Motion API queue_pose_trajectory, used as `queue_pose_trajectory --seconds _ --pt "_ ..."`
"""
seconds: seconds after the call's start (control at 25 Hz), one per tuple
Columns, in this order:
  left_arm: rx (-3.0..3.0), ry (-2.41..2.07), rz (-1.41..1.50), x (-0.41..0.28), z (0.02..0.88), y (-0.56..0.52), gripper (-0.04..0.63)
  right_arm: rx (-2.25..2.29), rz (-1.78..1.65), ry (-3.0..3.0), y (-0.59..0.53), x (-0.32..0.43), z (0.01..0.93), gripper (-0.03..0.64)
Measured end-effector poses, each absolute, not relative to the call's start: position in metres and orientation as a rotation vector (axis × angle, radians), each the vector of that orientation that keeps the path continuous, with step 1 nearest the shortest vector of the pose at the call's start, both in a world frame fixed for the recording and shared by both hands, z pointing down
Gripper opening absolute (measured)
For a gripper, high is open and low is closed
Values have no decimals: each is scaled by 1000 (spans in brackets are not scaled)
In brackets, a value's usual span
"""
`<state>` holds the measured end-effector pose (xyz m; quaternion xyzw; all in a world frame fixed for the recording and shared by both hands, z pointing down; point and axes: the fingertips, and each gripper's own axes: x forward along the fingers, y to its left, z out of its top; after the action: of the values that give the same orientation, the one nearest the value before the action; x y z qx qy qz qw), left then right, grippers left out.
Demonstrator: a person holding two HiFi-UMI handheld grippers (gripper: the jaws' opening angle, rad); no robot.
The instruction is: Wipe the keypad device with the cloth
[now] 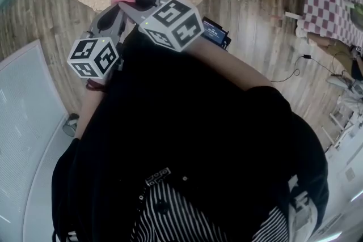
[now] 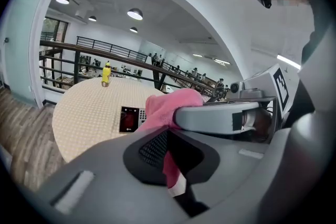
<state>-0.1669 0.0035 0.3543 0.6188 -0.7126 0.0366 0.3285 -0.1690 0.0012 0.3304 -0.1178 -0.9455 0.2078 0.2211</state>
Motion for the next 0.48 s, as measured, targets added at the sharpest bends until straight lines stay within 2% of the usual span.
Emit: queue_pose_trajectory --seconds 0.48 --pt "1863 -1675 140 -203 344 -78 0 -43 575 -2639 -78 -205 320 31"
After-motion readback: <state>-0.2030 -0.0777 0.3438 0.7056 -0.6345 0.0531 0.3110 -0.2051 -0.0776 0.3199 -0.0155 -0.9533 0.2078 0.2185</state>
